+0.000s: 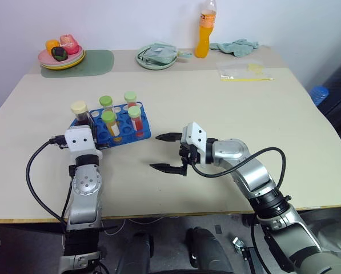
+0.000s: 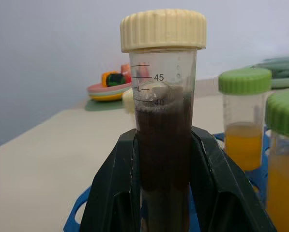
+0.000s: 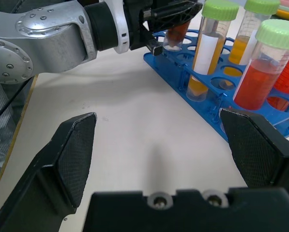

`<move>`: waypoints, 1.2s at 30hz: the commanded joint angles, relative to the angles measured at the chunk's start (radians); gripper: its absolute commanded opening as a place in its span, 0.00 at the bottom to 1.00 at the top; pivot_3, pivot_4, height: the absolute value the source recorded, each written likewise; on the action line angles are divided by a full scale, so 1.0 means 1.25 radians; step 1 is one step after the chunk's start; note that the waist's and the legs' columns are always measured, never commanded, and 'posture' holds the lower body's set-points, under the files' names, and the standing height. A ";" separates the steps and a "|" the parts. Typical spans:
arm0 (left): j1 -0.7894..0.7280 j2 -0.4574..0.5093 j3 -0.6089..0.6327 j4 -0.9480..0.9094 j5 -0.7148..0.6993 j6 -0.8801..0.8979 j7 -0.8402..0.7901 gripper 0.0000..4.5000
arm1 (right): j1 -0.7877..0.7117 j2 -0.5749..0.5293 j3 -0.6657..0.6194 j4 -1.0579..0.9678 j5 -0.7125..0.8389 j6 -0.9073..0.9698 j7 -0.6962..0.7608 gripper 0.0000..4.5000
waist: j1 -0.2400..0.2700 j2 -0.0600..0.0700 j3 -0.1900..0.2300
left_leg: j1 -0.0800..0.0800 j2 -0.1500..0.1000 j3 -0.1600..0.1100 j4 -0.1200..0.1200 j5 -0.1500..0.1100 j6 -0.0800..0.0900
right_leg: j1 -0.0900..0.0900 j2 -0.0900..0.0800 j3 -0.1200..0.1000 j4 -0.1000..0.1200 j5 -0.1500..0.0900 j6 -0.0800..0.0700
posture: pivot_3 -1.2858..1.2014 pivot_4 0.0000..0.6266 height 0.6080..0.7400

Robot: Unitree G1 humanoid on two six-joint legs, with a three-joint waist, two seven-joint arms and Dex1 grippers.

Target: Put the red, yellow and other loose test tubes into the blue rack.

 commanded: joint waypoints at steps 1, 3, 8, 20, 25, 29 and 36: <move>0.012 -0.001 0.006 0.001 0.010 0.010 0.003 0.17 | -0.002 0.004 -0.010 -0.024 0.006 -0.011 0.002 1.00 | -0.001 0.000 0.000 | 0.000 0.000 0.000 0.000 0.000 0.000 | 0.000 0.000 0.000 0.000 0.000 0.000 | 0.52 0.24 1.00; 0.011 -0.005 0.006 0.005 0.004 0.006 -0.002 0.17 | 0.000 0.003 -0.010 -0.026 0.006 -0.010 0.001 1.00 | -0.001 0.000 0.000 | 0.000 0.000 0.000 0.000 0.000 0.000 | 0.000 0.000 0.000 0.000 0.000 0.000 | 0.52 0.24 1.00; -0.002 -0.033 0.021 0.018 -0.044 -0.014 -0.011 0.17 | 0.001 0.003 -0.011 -0.028 0.007 -0.010 0.001 1.00 | 0.001 0.000 0.000 | 0.000 0.000 0.000 0.000 0.000 0.000 | 0.000 0.000 0.000 0.000 0.000 0.000 | 0.52 0.24 1.00; -0.007 -0.036 0.028 0.064 -0.051 -0.083 -0.016 0.60 | 0.001 -0.005 -0.016 -0.033 0.011 -0.010 0.006 1.00 | 0.002 0.000 0.000 | 0.000 0.000 0.000 0.000 0.000 0.000 | 0.000 0.000 0.000 0.000 0.000 0.000 | 0.52 0.24 1.00; 0.053 -0.038 0.043 -0.070 -0.123 -0.085 -0.061 0.92 | -0.010 -0.023 -0.036 -0.045 0.028 0.005 0.016 1.00 | 0.000 0.000 0.000 | 0.000 0.000 0.000 0.000 0.000 0.000 | 0.000 0.000 0.000 0.000 0.000 0.000 | 0.52 0.24 1.00; 0.155 -0.009 0.078 -0.234 -0.216 -0.027 -0.128 0.92 | -0.019 -0.053 -0.096 -0.058 0.073 0.046 0.025 1.00 | 0.001 0.000 0.000 | 0.000 0.001 0.000 0.000 0.000 0.000 | 0.000 0.000 0.000 0.000 0.000 0.000 | 0.52 0.24 1.00; 0.458 0.176 0.261 -0.405 -0.401 0.162 -0.311 0.92 | -0.007 -0.215 -0.252 0.057 0.078 0.067 0.020 1.00 | 0.003 0.000 0.001 | 0.000 0.001 0.001 0.000 -0.001 0.001 | 0.000 0.000 0.000 -0.001 -0.001 -0.001 | 0.52 0.24 1.00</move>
